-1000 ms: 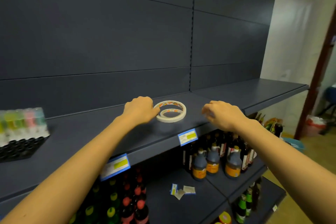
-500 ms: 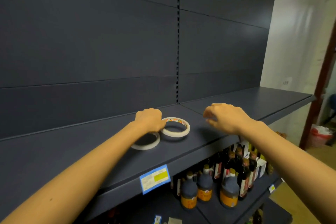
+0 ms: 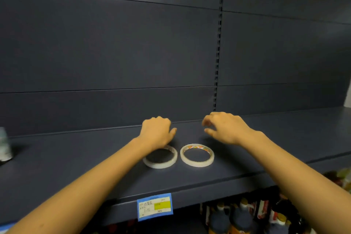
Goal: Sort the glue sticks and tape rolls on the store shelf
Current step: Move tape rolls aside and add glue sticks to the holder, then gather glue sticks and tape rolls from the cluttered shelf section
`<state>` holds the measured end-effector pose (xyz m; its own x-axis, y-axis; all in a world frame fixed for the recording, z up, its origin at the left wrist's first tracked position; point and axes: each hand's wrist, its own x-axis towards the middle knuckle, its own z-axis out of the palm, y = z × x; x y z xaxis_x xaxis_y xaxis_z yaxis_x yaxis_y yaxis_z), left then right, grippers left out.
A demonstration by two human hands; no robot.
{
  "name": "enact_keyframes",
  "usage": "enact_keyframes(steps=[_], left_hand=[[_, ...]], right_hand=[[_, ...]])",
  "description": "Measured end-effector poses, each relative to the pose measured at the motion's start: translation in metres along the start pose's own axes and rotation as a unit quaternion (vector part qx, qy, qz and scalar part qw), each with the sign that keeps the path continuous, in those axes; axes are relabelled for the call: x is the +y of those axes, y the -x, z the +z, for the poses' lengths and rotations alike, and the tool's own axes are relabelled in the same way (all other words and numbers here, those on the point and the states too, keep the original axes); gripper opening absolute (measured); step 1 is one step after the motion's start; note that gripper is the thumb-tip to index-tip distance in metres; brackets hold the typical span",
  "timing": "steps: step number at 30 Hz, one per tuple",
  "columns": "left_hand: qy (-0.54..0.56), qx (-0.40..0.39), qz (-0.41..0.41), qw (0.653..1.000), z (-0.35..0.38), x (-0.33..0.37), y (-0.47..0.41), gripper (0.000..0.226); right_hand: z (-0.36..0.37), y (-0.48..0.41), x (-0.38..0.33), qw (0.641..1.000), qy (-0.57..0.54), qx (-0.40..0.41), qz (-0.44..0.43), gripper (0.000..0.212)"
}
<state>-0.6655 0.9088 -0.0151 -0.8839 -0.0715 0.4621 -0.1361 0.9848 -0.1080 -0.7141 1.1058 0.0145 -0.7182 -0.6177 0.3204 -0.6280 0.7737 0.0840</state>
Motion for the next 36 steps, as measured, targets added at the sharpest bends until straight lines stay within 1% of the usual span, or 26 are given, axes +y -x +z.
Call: enact_keyframes(steps=[4, 9, 16, 20, 22, 26, 29, 31, 36], left_hand=[[-0.041, 0.028, -0.076, 0.996, -0.016, -0.033, 0.022, 0.032], [-0.068, 0.017, -0.182, 0.981, -0.035, -0.073, 0.082, 0.028], [-0.125, 0.011, -0.303, 0.945, -0.078, -0.118, 0.205, 0.027], [-0.162, 0.036, -0.35, 0.922, -0.111, -0.137, 0.27, 0.023], [-0.174, 0.046, -0.375, 0.91, -0.126, -0.15, 0.298, 0.023], [-0.178, 0.032, -0.412, 0.893, -0.149, -0.18, 0.346, 0.023], [-0.181, 0.036, -0.41, 0.893, -0.162, -0.209, 0.381, 0.023], [-0.185, 0.036, -0.402, 0.896, -0.17, -0.231, 0.403, 0.022], [-0.197, 0.039, -0.385, 0.901, -0.186, -0.287, 0.451, 0.024]], right_hand=[[-0.001, -0.02, -0.019, 0.996, -0.026, 0.011, -0.085, 0.03], [0.005, -0.038, -0.071, 0.979, -0.076, 0.019, -0.187, 0.03], [0.01, -0.035, -0.191, 0.927, -0.142, 0.007, -0.347, 0.03], [0.002, -0.02, -0.259, 0.899, -0.155, -0.003, -0.409, 0.031], [-0.003, -0.012, -0.291, 0.888, -0.161, -0.005, -0.431, 0.031], [-0.014, -0.001, -0.354, 0.872, -0.168, -0.007, -0.46, 0.03], [-0.023, 0.004, -0.403, 0.863, -0.174, -0.004, -0.474, 0.031], [-0.026, 0.009, -0.436, 0.86, -0.188, -0.018, -0.474, 0.031], [-0.03, 0.015, -0.513, 0.868, -0.211, -0.033, -0.447, 0.029]])
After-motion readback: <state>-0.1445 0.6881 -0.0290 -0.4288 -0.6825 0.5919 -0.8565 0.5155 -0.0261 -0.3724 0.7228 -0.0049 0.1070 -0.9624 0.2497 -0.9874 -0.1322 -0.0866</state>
